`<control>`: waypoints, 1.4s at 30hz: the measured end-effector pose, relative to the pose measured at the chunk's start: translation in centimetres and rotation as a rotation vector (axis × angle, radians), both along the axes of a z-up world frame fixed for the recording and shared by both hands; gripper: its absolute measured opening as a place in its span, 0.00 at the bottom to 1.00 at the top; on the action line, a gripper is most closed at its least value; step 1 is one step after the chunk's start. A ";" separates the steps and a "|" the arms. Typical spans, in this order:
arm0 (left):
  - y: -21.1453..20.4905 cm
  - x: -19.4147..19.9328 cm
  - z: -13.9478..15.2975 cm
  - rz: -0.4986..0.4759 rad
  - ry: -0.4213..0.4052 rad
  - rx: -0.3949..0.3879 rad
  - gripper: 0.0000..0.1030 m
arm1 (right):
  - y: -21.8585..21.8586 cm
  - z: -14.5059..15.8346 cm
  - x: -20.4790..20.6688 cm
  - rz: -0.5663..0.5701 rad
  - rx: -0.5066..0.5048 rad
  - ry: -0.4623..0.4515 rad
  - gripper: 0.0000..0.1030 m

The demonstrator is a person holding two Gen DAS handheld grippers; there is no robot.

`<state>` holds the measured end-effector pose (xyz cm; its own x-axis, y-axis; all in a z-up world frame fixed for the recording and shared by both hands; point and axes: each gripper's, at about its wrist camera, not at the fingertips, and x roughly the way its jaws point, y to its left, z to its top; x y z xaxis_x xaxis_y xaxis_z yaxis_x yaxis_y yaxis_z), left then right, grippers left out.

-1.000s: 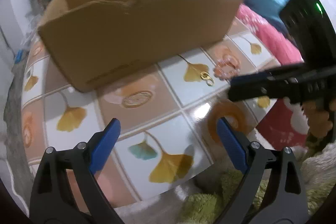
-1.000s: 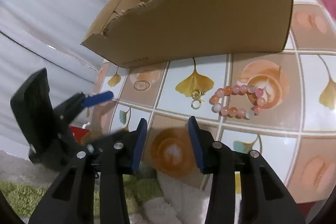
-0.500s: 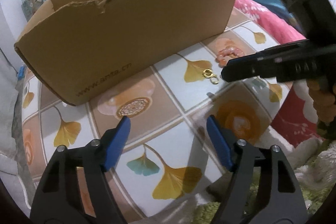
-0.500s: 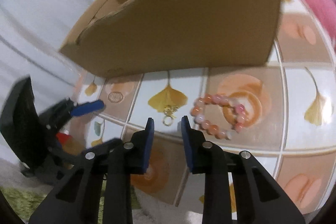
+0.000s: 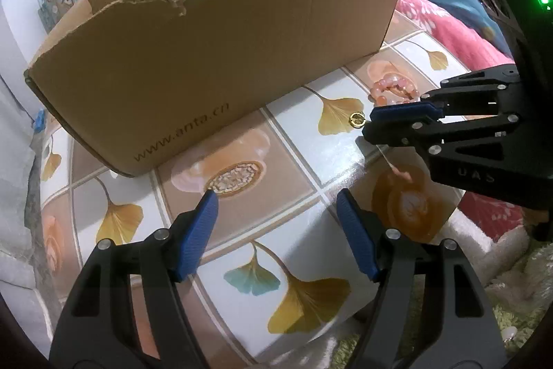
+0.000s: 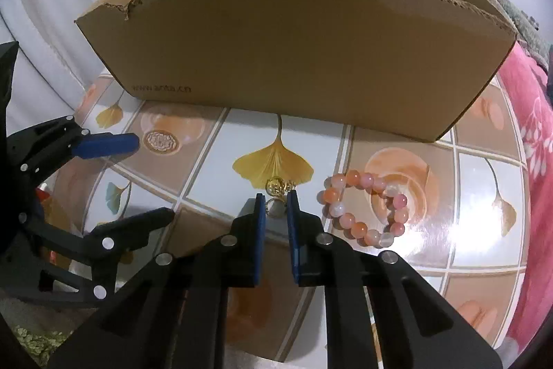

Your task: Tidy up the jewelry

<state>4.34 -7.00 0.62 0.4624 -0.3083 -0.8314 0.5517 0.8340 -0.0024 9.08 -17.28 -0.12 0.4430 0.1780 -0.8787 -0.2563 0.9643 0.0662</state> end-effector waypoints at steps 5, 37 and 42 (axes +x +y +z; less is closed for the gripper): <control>-0.6 0.0 0.2 -0.015 -0.013 -0.014 0.66 | -0.5 -0.1 -0.5 0.003 0.009 0.006 0.12; -8.3 2.4 0.0 -0.305 -0.011 0.005 0.17 | -7.0 -0.8 -2.7 -0.006 0.114 -0.007 0.12; -8.2 2.2 0.0 -0.298 -0.019 0.015 0.11 | -7.0 -0.7 -2.9 -0.009 0.118 -0.011 0.12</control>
<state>6.58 -15.23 0.63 0.3687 -0.4204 -0.8290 0.7721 0.6351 0.0213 6.16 -24.32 -0.82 0.4545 0.2765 -0.8467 -0.2495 0.9521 0.1770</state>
